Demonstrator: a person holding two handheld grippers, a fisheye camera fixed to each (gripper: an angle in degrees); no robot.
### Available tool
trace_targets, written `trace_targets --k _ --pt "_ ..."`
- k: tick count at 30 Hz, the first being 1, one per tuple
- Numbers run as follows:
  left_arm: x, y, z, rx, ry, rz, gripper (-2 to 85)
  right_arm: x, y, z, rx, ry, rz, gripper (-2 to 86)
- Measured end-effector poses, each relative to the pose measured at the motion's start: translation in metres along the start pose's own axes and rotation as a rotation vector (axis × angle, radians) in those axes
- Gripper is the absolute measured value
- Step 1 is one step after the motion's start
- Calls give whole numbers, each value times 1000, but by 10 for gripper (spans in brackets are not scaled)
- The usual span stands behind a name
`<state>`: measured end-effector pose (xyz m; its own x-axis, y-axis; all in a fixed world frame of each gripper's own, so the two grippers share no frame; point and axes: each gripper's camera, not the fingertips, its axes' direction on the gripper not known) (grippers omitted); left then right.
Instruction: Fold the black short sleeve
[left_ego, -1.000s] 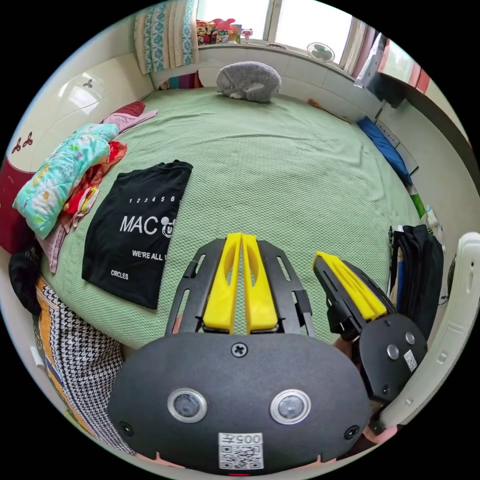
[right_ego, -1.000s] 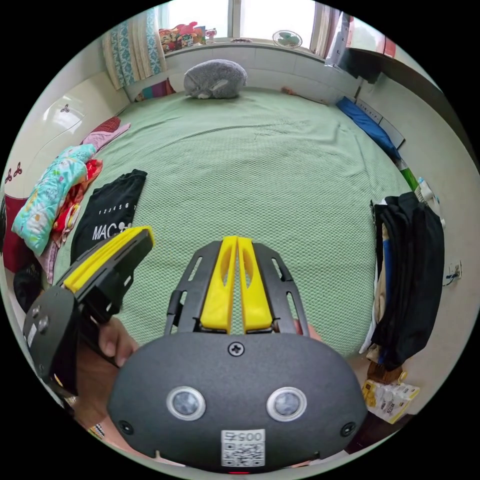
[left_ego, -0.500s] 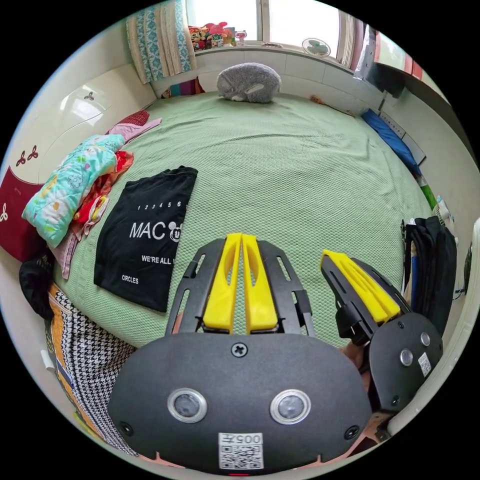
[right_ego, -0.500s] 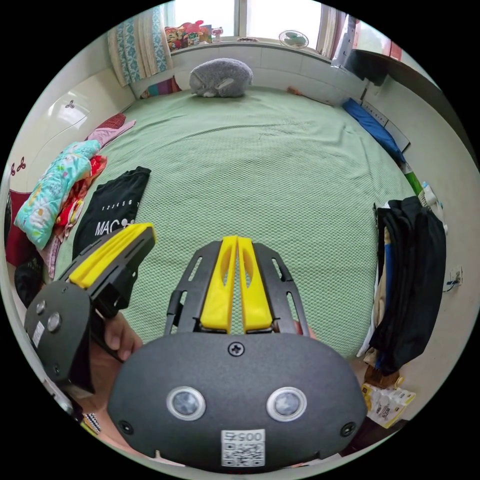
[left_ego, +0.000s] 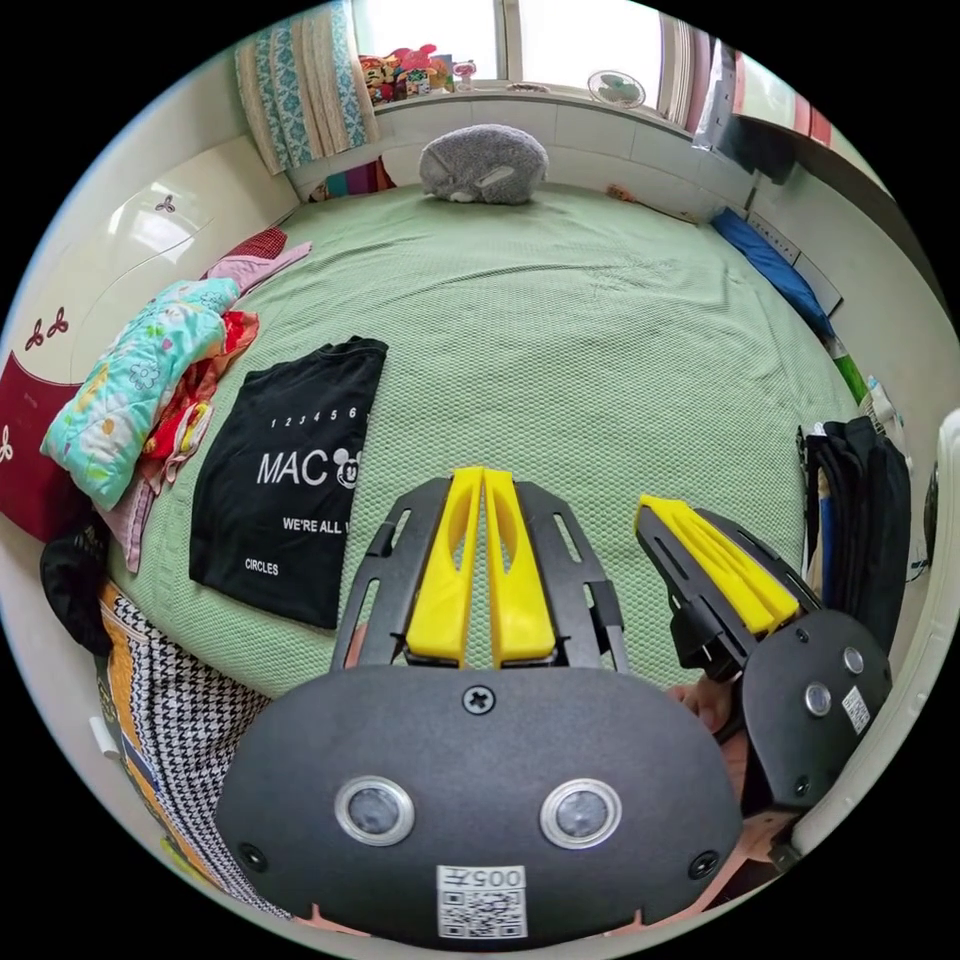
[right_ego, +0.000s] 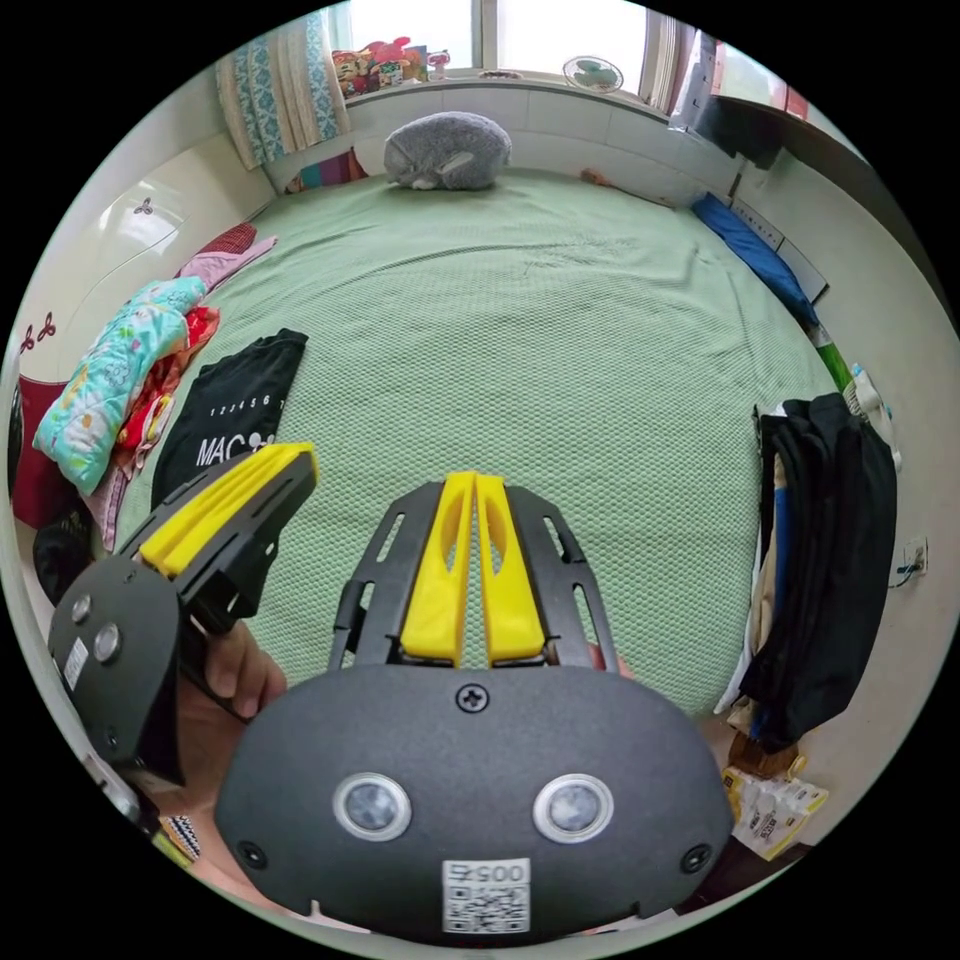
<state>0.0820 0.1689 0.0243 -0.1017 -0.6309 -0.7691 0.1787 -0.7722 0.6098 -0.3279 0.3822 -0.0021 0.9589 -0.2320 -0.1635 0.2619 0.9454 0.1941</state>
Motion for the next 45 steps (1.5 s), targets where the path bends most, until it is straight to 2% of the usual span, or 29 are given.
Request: trace_targets --k 27,45 --pt "-12 -4 -3 21 -7 -29 -2 -18 -9 0 -6 43 -32 -13" --pt "-19 -8 -2 -4 -8 -32 -2 -16 -15 6 -20 -13 -16 -13"
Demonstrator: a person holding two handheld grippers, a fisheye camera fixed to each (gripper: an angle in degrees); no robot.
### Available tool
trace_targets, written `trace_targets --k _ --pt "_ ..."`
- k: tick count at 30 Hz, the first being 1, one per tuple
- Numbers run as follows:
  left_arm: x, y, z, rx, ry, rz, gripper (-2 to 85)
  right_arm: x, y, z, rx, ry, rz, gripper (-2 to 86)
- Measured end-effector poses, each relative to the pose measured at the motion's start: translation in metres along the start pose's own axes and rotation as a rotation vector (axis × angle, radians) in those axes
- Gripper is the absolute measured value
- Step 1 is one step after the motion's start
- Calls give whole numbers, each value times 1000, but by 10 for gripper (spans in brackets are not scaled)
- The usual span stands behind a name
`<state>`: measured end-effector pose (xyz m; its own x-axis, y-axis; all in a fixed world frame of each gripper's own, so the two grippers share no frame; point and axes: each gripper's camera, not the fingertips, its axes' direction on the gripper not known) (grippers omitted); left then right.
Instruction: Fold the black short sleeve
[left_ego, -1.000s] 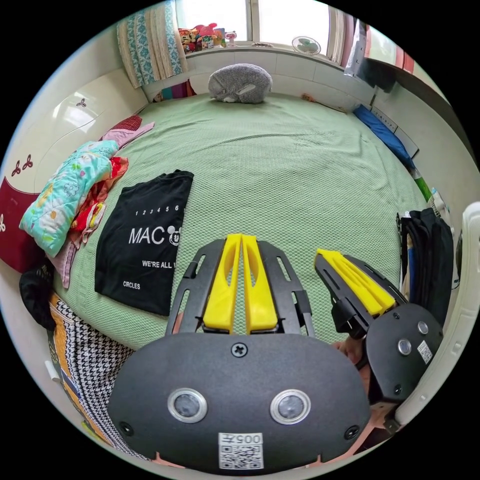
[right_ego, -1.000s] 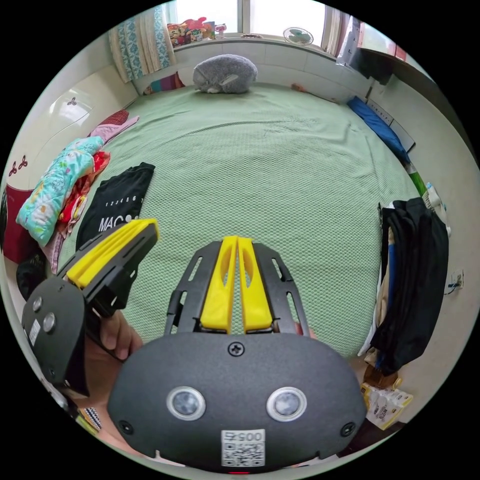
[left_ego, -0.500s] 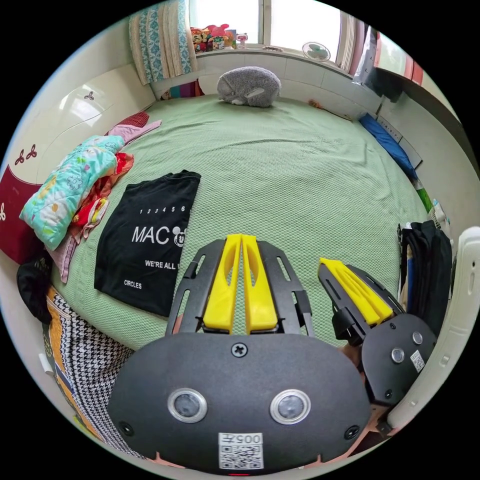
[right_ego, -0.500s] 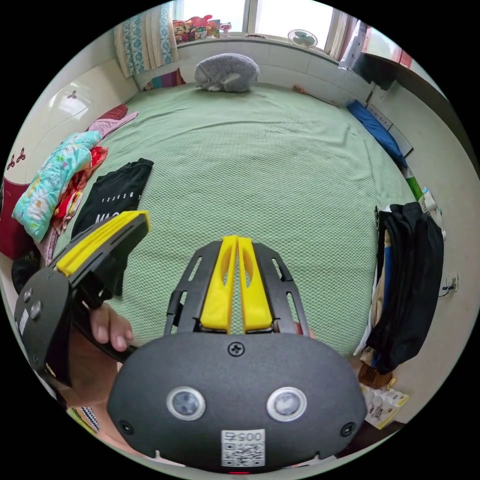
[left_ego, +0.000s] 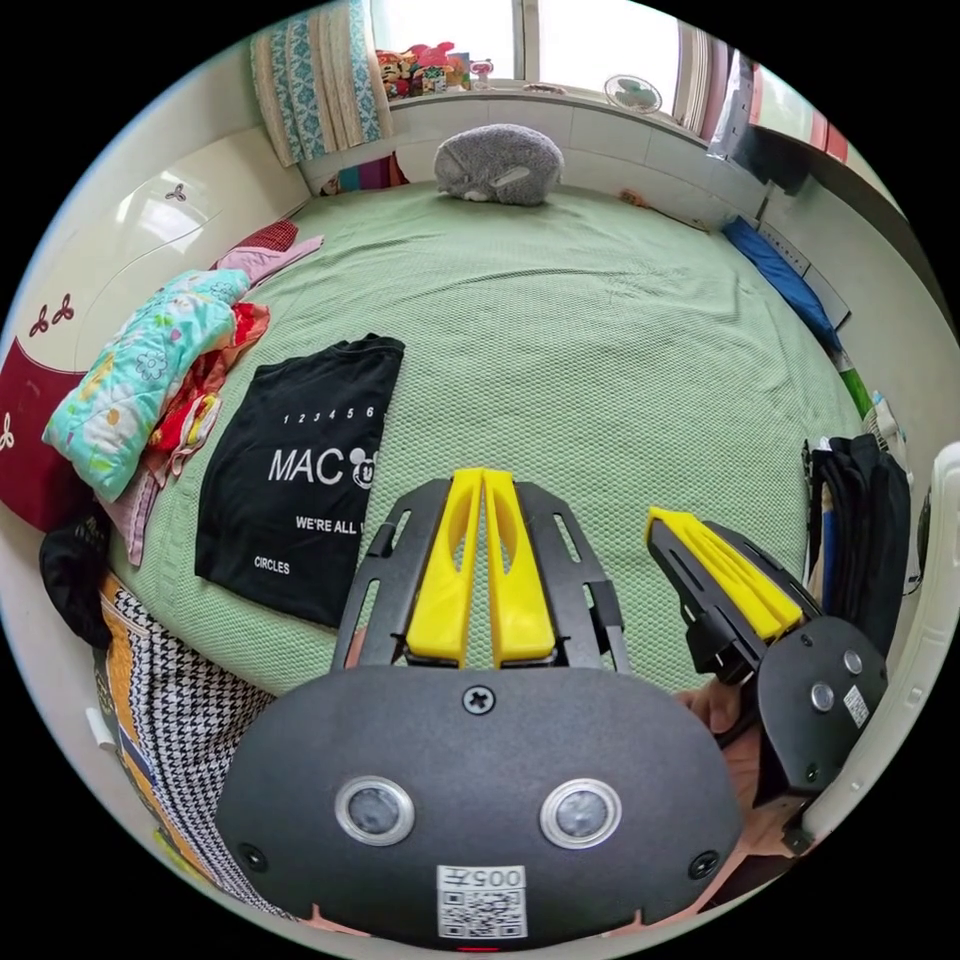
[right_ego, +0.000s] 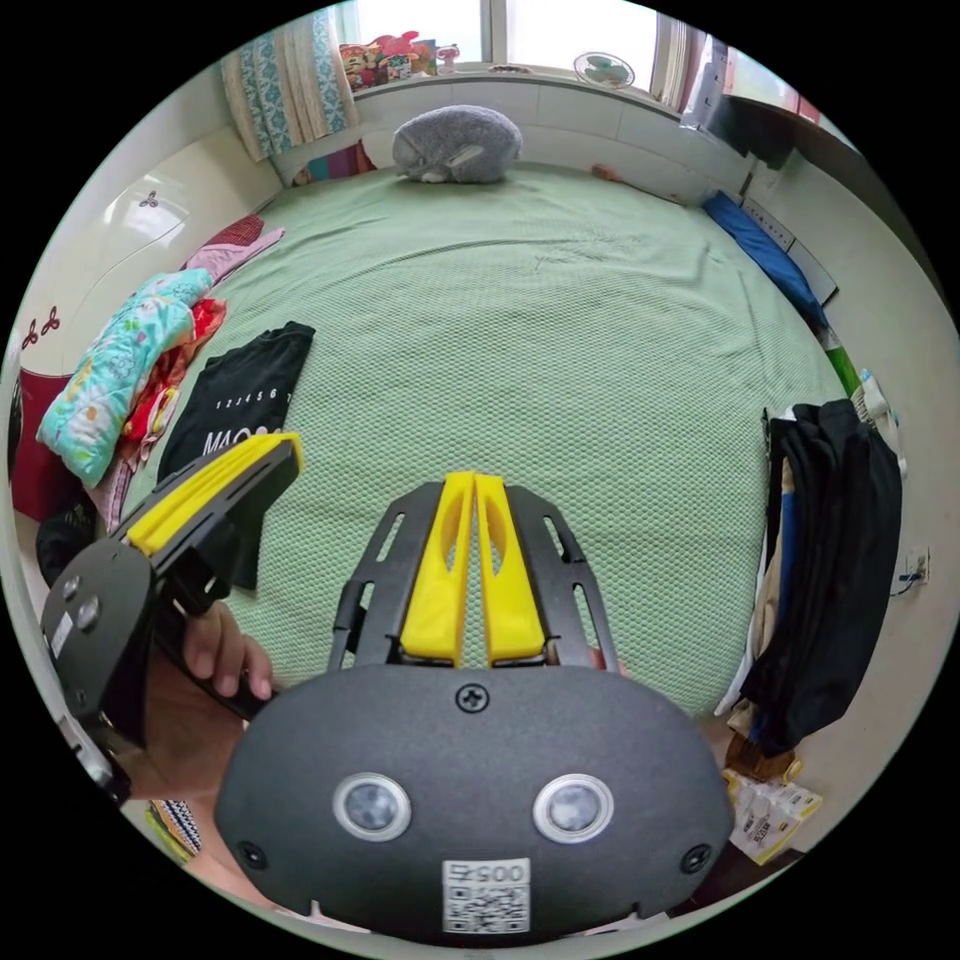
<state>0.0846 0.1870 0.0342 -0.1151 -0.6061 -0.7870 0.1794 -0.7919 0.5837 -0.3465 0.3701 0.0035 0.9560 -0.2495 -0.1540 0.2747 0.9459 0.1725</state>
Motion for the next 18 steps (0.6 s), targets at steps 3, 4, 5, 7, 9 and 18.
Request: trace_targets --k 3,4,5,7,9,18 --pt "-1 0 0 3 -1 3 -2 -3 -1 1 0 1 -3 -13" --pt "-1 0 0 4 -1 3 -2 -4 -1 2 0 4 -3 -13" --pt "-1 -1 0 3 0 3 -2 -5 -1 2 0 4 -4 -13" --pt "-2 -1 0 2 4 8 -2 -8 -1 4 0 16 -5 -13" --pt "-3 -1 0 3 6 9 -2 -10 -1 5 1 19 -8 -13" --pt "-3 -3 1 0 31 42 -2 -21 -3 10 3 31 -10 -13"
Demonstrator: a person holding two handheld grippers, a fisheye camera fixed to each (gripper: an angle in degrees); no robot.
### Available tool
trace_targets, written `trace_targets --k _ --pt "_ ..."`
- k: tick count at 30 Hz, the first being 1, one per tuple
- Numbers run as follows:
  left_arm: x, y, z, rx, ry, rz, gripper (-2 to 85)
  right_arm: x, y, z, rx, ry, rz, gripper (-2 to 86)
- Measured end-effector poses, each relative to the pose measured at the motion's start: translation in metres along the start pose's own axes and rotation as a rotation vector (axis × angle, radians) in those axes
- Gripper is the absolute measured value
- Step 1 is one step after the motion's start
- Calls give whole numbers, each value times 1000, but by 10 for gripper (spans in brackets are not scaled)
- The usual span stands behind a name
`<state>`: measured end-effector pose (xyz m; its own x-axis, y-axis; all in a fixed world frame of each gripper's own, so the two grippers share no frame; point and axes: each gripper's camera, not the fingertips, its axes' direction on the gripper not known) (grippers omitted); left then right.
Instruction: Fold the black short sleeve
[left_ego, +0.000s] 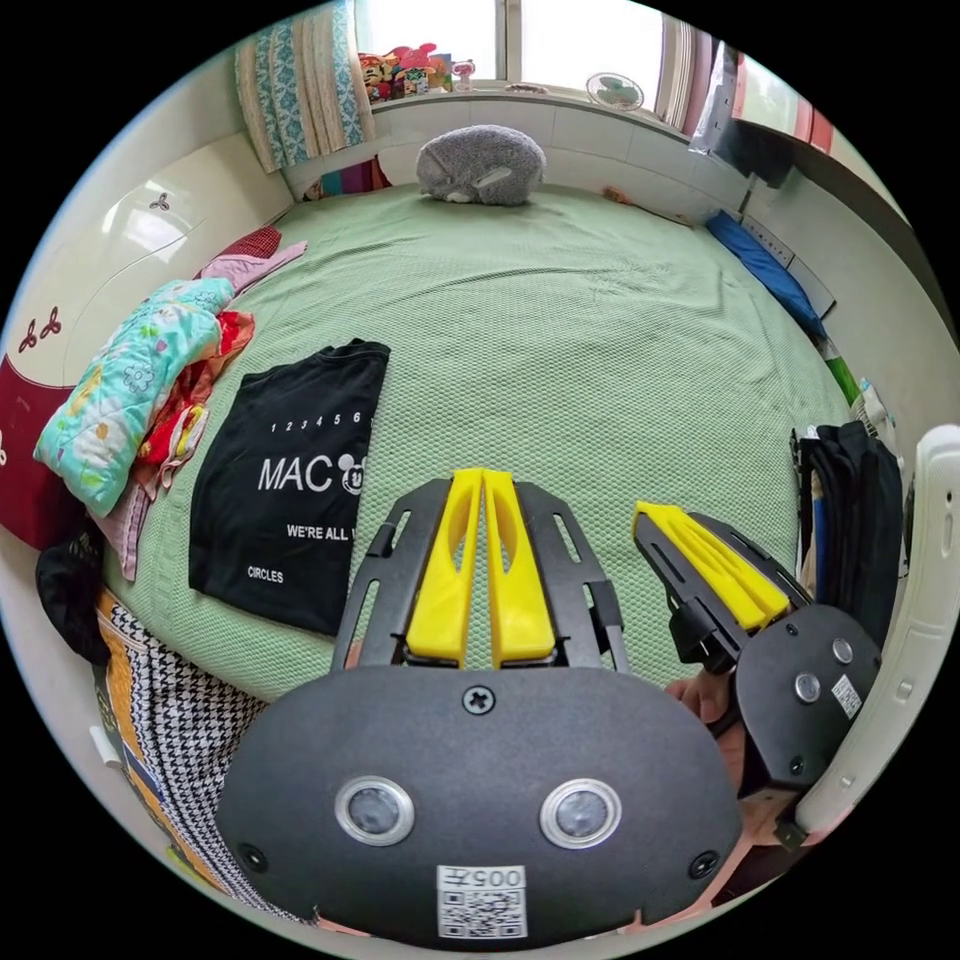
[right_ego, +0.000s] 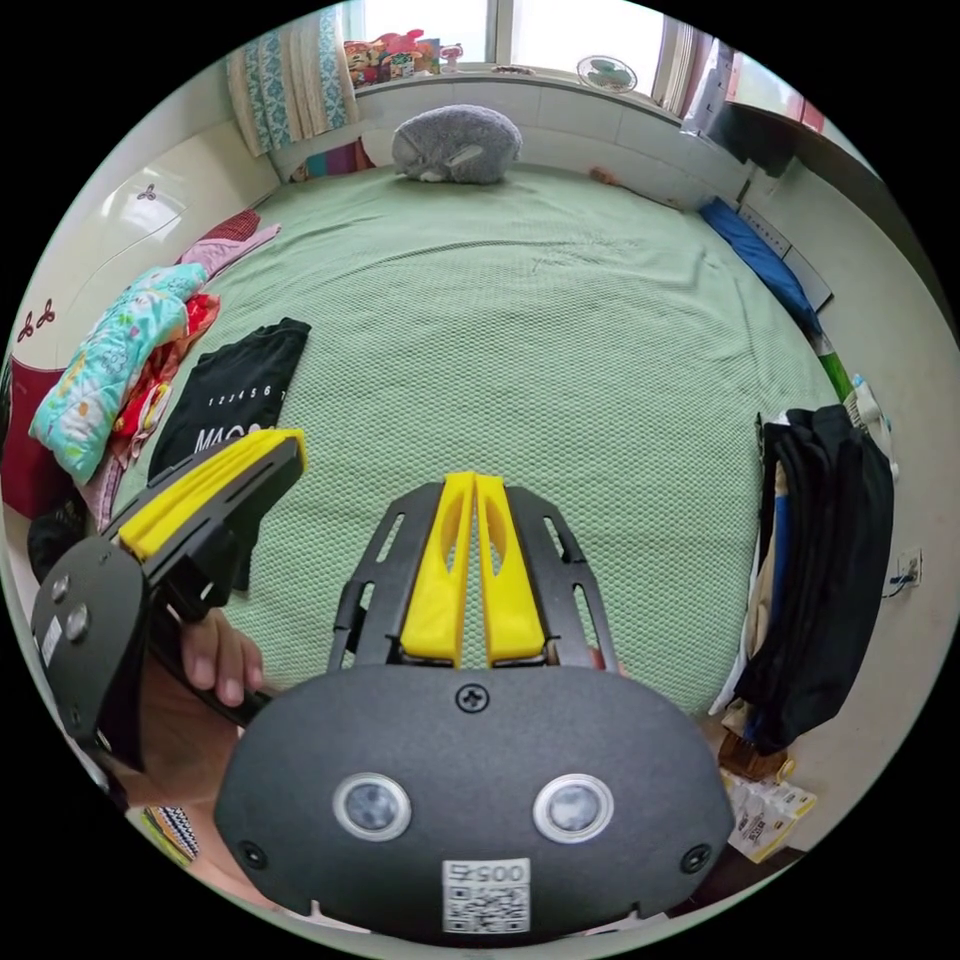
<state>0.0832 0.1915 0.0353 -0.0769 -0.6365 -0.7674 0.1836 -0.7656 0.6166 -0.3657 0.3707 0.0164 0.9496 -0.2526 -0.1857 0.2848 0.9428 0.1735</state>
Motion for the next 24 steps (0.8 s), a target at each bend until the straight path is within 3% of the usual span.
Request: trace_targets --k 24 --pt "-5 -1 10 -12 -27 11 -1 -32 -2 17 66 71 28 -12"
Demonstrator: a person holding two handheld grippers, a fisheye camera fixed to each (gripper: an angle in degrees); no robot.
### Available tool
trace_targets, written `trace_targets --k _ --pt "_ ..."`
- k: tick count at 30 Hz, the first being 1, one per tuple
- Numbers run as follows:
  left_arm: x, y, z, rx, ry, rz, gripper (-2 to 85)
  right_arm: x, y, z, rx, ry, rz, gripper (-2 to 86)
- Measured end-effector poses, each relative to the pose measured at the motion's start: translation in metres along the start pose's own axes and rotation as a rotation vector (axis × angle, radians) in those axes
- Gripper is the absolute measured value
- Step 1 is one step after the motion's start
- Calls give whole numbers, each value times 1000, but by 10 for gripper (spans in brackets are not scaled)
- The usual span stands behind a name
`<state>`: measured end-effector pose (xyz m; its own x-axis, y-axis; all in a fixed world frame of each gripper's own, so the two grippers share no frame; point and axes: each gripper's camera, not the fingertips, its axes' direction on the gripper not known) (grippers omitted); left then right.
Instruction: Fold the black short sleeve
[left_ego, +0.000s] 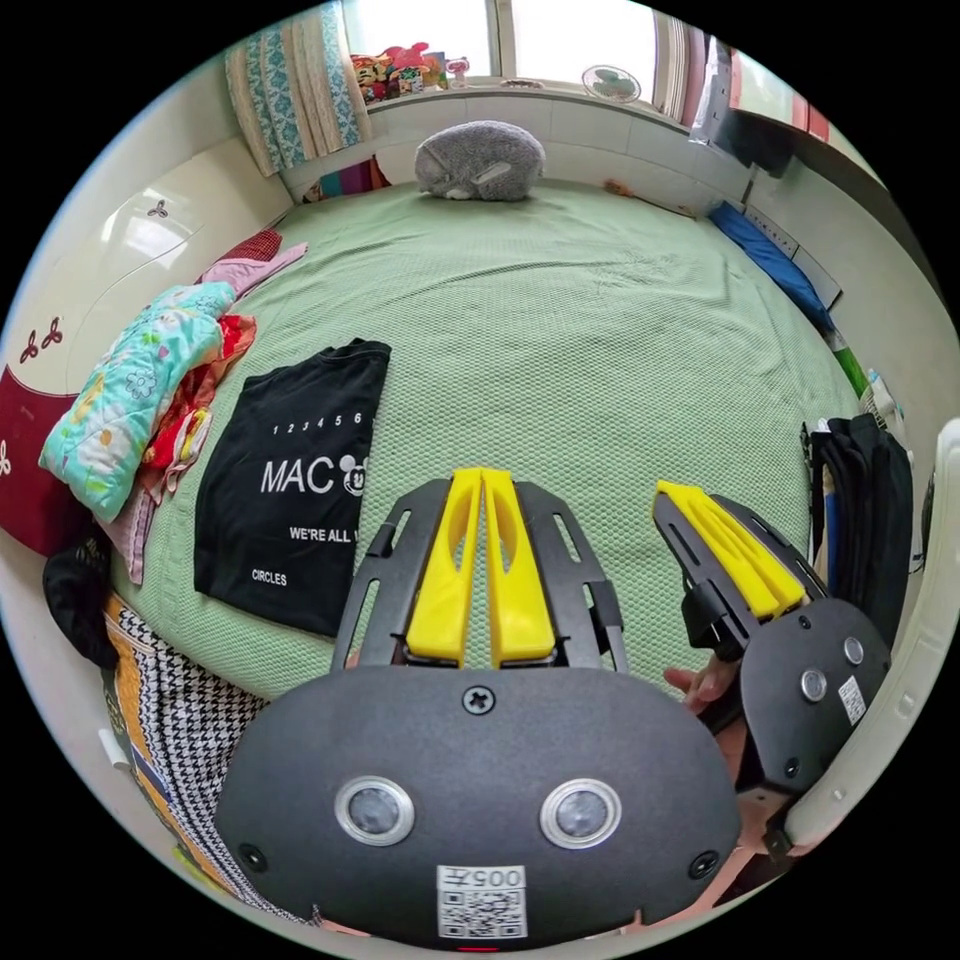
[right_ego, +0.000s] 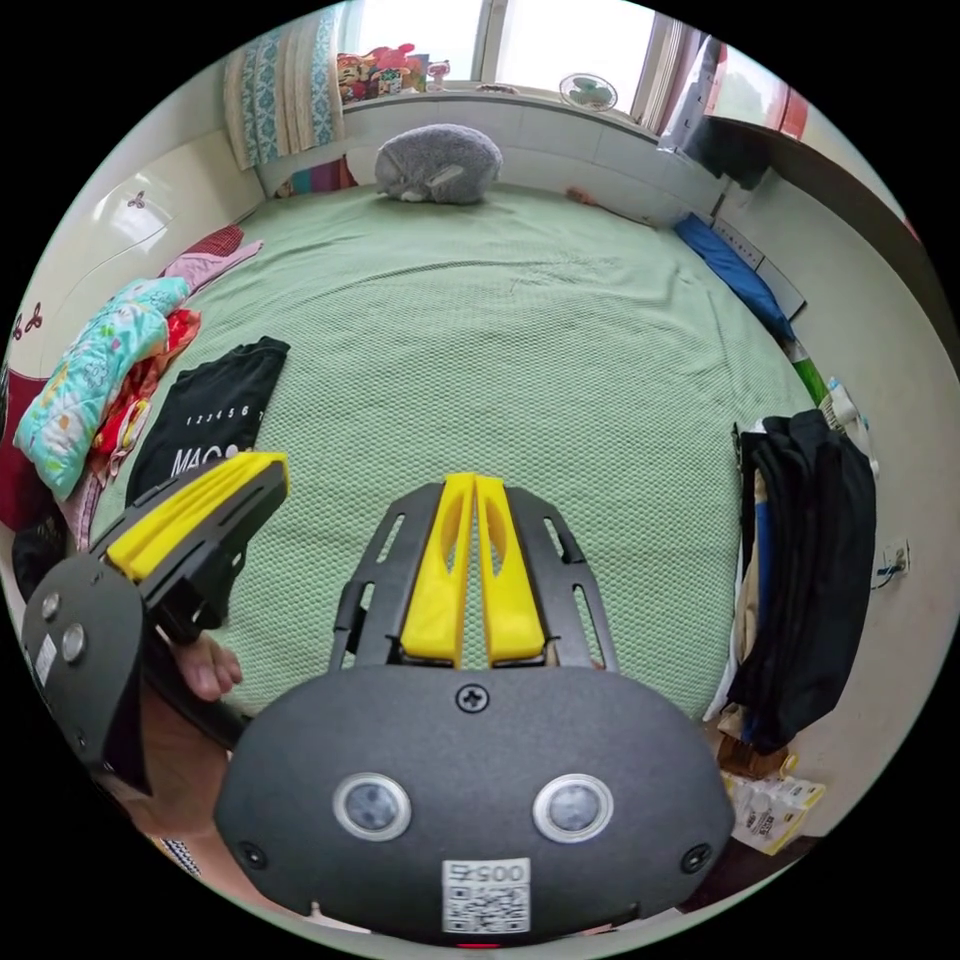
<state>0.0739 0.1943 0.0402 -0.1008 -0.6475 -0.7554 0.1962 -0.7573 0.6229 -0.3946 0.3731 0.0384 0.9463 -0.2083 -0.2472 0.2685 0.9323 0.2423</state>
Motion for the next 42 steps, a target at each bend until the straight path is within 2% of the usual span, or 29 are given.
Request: trace_targets --k 7,12,17,24,33,38,42 --pt "0 5 2 -13 1 -3 -1 -6 1 3 18 38 57 -12" --pt "7 10 7 -28 18 71 -1 -12 0 7 6 94 81 -12" --pt "14 16 8 -38 21 142 -1 -21 1 10 19 299 143 -13" --pt "7 19 7 -10 -9 113 -3 -25 1 12 -2 200 120 -12" --pt "-9 26 12 23 59 35 -3 -19 2 20 -42 82 109 -12" --pt "-15 30 14 61 35 5 -3 -17 4 20 -7 72 105 -12" --pt "-19 32 16 12 58 2 -2 -16 5 23 18 73 100 -12"
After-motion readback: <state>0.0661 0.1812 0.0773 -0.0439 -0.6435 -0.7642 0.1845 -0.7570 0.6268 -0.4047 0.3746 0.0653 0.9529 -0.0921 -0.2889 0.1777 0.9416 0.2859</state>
